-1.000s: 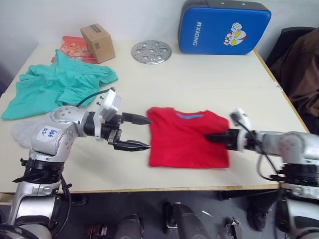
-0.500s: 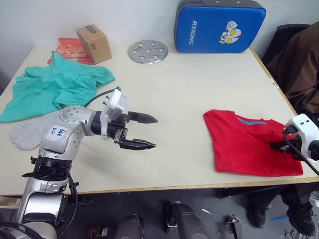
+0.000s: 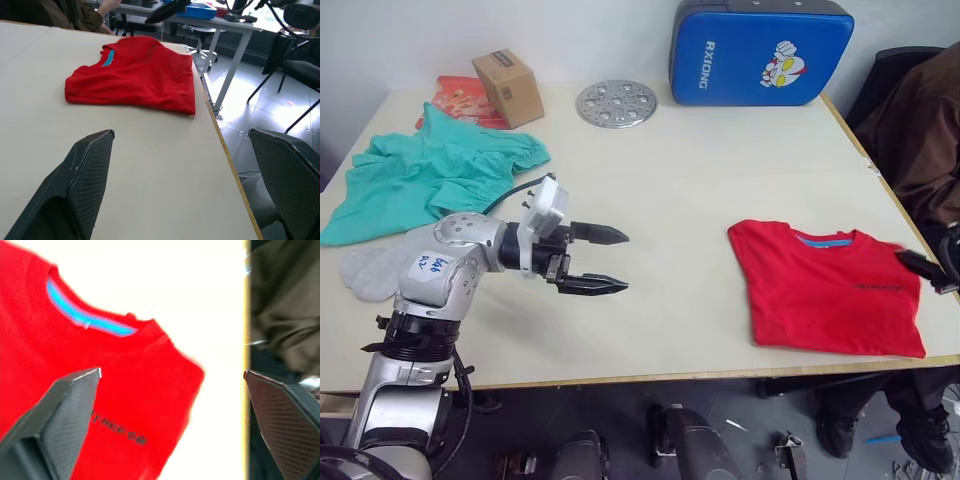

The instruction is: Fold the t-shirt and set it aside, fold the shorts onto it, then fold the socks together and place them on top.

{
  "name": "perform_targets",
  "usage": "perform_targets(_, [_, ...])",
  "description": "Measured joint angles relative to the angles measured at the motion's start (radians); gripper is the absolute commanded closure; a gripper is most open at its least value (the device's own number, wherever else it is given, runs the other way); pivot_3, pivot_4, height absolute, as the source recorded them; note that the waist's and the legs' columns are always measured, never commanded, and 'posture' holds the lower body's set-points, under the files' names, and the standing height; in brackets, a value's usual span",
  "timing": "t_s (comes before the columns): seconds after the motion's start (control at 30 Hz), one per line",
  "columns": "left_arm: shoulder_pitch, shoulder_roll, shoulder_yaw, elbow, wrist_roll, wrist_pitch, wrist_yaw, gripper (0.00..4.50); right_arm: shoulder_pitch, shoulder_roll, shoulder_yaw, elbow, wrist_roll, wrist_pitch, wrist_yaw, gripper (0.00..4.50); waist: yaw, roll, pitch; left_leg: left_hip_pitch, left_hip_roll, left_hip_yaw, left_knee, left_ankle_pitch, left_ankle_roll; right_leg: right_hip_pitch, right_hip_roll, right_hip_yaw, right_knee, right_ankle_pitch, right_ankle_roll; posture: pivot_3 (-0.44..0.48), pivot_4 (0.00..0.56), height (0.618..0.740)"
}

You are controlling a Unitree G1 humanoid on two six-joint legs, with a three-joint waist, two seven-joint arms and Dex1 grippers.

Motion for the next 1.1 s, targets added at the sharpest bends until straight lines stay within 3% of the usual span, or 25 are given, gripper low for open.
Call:
perform_targets(0.1, [0.006,0.011,0.023,0.034,0.017,-0.023,0.019,0.0,-0.144,0.084,-0.004,-0.104,0.123,0.095,-0.017,0.02,-0.006,0.0,0.0,0.001,0.0,0.0,0.0,0.001,-0.001,0.0,0.001,0.0,0.0,0.0,0.0,0.0,0.15,0.74])
perform_targets(0.27, [0.015,0.048,0.044,0.199,0.131,-0.132,0.103,0.0,-0.377,0.342,0.083,-0.293,0.413,0.274,-0.098,0.02,-0.009,0.0,0.001,0.001,-0.001,-0.007,-0.008,0.005,-0.003,0.002,-0.003,-0.007,0.0,0.001,-0.002,0.0,0.15,0.74])
perform_targets(0.4, [-0.001,0.081,0.052,0.366,0.25,-0.268,0.184,0.0,-0.38,0.43,0.163,-0.313,0.463,0.305,-0.152,0.02,-0.002,0.002,0.002,-0.027,-0.018,-0.062,-0.009,0.023,0.001,0.005,-0.035,-0.067,-0.002,0.003,-0.006,0.0,0.15,0.74])
perform_targets(0.47, [-0.023,0.101,0.055,0.462,0.306,-0.331,0.228,0.0,-0.37,0.462,0.191,-0.315,0.475,0.301,-0.162,0.02,0.008,0.003,0.003,-0.032,-0.025,-0.075,-0.005,0.032,0.004,0.003,-0.047,-0.084,-0.005,0.003,-0.006,0.0,0.15,0.74])
perform_targets(0.67, [-0.213,0.149,0.045,0.831,0.479,-0.54,0.37,0.0,-0.316,0.464,0.322,-0.38,0.48,0.208,-0.083,0.02,0.069,0.004,0.004,-0.041,-0.029,-0.071,0.011,0.022,0.027,0.004,-0.053,-0.081,-0.009,0.008,-0.001,0.0,0.15,0.74])
perform_targets(0.8, [-0.363,0.118,0.008,1.055,0.569,-0.679,0.434,0.0,-0.298,0.448,0.353,-0.395,0.494,0.173,-0.042,0.02,0.086,0.004,0.004,-0.041,-0.03,-0.069,0.012,0.019,0.032,0.008,-0.053,-0.08,-0.013,0.01,0.005,0.0,0.15,0.74])
perform_targets(1.1, [-0.485,0.038,-0.125,1.29,0.773,-0.852,0.555,0.0,-0.244,0.395,0.361,-0.444,0.51,0.146,-0.012,0.02,0.078,0.003,0.004,-0.04,-0.031,-0.06,0.013,0.02,0.031,0.008,-0.053,-0.074,-0.018,0.014,0.011,0.0,0.15,0.74])
